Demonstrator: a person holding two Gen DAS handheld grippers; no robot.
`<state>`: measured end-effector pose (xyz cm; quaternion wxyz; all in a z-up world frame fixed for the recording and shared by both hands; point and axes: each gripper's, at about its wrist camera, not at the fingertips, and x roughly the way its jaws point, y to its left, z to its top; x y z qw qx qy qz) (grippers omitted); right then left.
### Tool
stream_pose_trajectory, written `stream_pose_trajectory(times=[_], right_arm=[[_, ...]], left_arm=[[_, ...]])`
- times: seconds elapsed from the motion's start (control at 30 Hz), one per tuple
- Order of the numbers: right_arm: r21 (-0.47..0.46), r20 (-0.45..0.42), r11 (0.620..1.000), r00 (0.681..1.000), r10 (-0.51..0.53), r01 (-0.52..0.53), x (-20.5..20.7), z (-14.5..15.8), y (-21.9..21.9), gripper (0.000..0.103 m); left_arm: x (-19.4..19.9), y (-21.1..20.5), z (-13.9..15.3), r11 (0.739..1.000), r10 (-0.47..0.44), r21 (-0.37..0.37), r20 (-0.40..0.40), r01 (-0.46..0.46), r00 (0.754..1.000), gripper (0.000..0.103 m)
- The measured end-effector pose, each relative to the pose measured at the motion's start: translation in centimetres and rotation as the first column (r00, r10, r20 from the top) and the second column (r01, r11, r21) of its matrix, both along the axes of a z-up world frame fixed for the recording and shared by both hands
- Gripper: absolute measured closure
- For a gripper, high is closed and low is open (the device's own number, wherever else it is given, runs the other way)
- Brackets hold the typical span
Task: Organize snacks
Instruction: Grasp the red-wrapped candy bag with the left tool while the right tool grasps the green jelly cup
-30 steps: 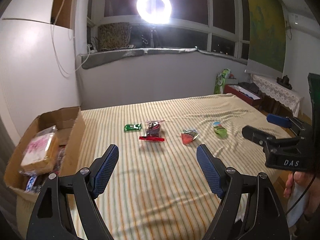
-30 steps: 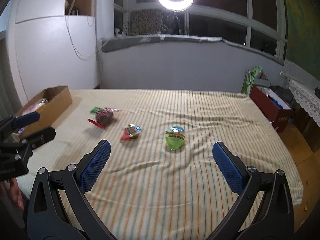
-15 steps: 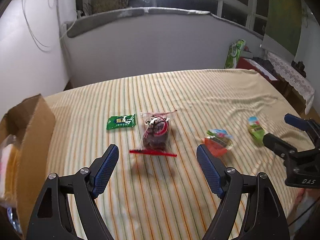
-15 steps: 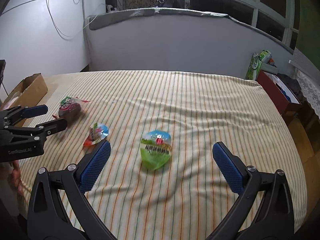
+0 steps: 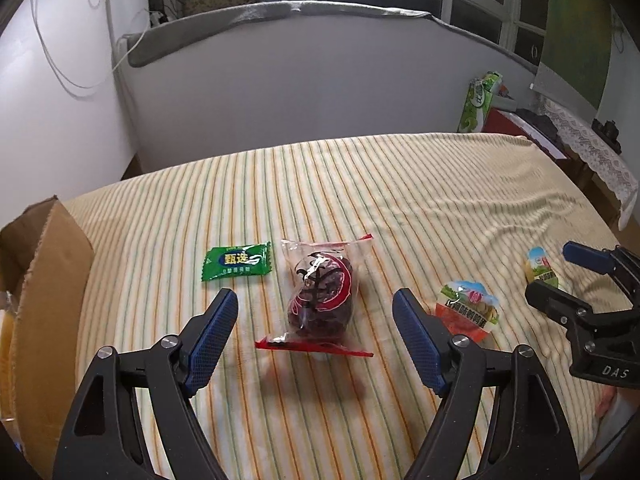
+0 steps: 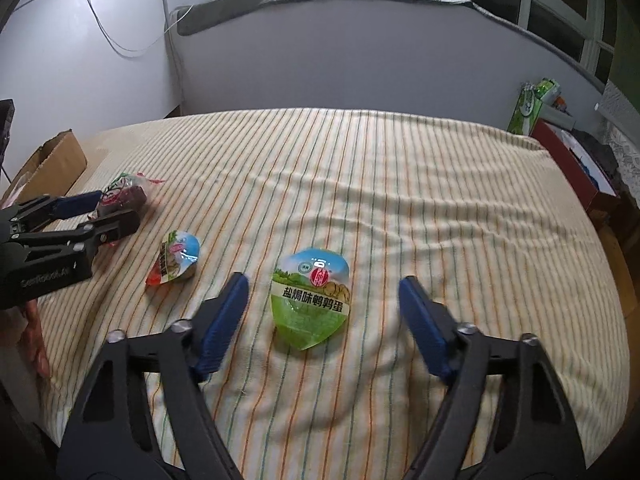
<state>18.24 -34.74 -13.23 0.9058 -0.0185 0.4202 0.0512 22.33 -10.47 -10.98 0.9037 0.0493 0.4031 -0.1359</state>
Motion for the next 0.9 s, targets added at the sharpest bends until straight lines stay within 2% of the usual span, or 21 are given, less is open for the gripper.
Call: stream_pose_trajectory(times=[0.03,0.07,0.13,0.3,0.9], right_arm=[[0.003,-0.009,1.0,1.0,0.008,-0.008,0.1,-0.2,0.1,0.054],[0.001,-0.017,1.0,1.0,0.016,-0.016,0.2,-0.3,0.2,0.066],[-0.016,-0.019,0.999,0.999,0.029,-0.029,0.1,-0.4,0.6,0.066],[0.001,-0.012,1.0,0.999,0.03,-0.03,0.0,-0.4,0.4,0.067],[-0.004,0.02,1.0,0.999,0.025,-0.025,-0.7,-0.1,0.2,0.067]], left_arm=[[0.1,-0.1,-0.2,1.0,-0.003,0.001,-0.008,0.003,1.0,0.043],[0.2,-0.1,-0.3,1.0,-0.009,-0.001,-0.017,0.009,1.0,0.061],[0.3,0.0,-0.4,1.0,-0.017,-0.019,-0.025,0.017,1.0,0.072],[-0.2,0.4,0.0,0.999,-0.01,-0.051,0.007,0.01,1.0,0.073],[-1.2,0.5,0.7,0.999,0.013,-0.045,0.089,-0.009,0.996,0.073]])
